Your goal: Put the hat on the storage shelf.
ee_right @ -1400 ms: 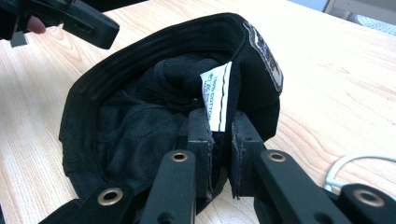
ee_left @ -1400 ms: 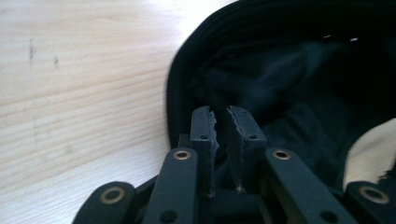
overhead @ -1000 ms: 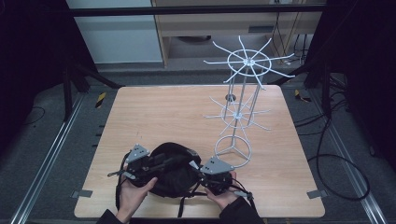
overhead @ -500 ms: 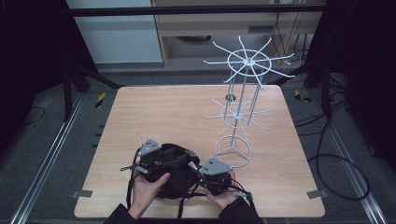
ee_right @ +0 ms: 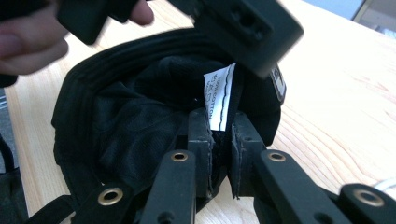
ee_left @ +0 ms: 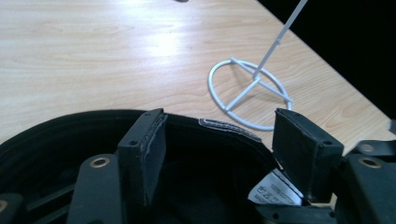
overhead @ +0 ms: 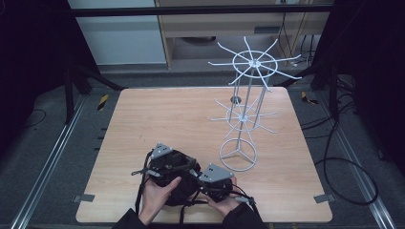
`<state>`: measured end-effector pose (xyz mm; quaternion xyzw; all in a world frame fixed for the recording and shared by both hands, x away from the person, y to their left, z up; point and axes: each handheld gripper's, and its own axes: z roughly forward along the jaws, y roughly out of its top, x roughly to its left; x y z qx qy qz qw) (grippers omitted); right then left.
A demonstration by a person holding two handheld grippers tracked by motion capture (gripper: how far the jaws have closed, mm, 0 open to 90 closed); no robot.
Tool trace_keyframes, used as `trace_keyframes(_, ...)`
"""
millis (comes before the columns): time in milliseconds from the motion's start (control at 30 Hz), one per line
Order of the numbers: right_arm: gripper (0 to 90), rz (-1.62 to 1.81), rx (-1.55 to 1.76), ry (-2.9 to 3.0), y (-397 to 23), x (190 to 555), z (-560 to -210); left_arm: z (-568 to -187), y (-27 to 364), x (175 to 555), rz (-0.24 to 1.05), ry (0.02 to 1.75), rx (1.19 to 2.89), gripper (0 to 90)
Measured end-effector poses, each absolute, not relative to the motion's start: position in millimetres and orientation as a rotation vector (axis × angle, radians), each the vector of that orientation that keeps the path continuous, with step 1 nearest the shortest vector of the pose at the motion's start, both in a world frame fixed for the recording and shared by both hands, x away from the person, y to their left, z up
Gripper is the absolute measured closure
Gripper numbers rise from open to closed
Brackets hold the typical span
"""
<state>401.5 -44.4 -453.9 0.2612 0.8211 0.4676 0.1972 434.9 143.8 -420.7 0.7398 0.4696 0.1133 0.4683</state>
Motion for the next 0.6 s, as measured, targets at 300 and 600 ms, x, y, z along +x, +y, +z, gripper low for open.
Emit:
trace_keyframes(300, 81.2, 1.316, 0.74, 2.331, -40, 402, -457, -428, 144, 435, 0.218, 1.189, 1.806, 46.9)
trace_keyframes(600, 81.0, 1.297, 0.776, 2.364, -34, 404, -463, -432, 140, 431, 0.203, 1.175, 1.827, 74.0)
